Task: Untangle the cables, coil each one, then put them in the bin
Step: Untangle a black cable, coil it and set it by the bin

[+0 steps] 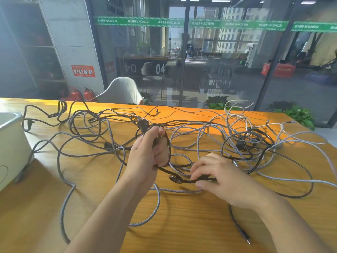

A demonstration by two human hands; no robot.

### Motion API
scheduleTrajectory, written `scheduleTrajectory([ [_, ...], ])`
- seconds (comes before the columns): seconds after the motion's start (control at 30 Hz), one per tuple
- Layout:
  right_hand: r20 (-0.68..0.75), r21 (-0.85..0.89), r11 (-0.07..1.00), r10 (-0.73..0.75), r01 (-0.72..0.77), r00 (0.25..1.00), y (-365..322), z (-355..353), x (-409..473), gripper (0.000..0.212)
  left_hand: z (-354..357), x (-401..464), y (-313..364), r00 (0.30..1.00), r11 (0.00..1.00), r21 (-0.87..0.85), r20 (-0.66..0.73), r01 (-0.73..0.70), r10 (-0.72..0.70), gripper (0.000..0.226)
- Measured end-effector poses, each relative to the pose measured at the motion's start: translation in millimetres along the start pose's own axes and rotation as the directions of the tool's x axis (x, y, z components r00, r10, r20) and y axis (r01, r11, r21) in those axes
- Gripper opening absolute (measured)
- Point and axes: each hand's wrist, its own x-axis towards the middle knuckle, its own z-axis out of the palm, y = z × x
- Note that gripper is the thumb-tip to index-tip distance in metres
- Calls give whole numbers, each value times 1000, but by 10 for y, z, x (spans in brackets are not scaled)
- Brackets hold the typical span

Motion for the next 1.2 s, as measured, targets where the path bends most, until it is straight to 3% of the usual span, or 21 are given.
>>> scheduleTrajectory([
  [0.17,-127,84,990,-106,117,986,-126,41,-1,7,24,-26,51,999,998,-53,20,38,-37,32],
  [0.3,-4,70,990,-126,126,992,-303,171,23,10,81,-76,91,998,992,-114,45,57,-52,33],
  [0.4,0,-16,998,-66,66,998,-324,232,41,10,120,-102,99,993,983,-161,89,88,-74,31],
  [0.6,-304,20,988,153,-154,940,-142,160,79,9,139,-128,124,984,983,-130,140,129,-111,26],
  [0.67,-343,32,976,215,-217,914,-91,150,90,10,135,-129,120,981,982,-130,156,138,-117,27],
  [0.83,-290,284,925,334,-252,897,-24,124,116,15,132,-133,126,974,981,-124,188,150,-125,28],
  [1.0,-72,656,704,417,-272,906,-17,-17,104,35,132,-129,127,983,986,-98,137,133,-119,27],
  [1.2,-247,626,741,485,-244,839,-130,-34,125,20,130,-98,91,997,994,-84,33,70,-68,37],
])
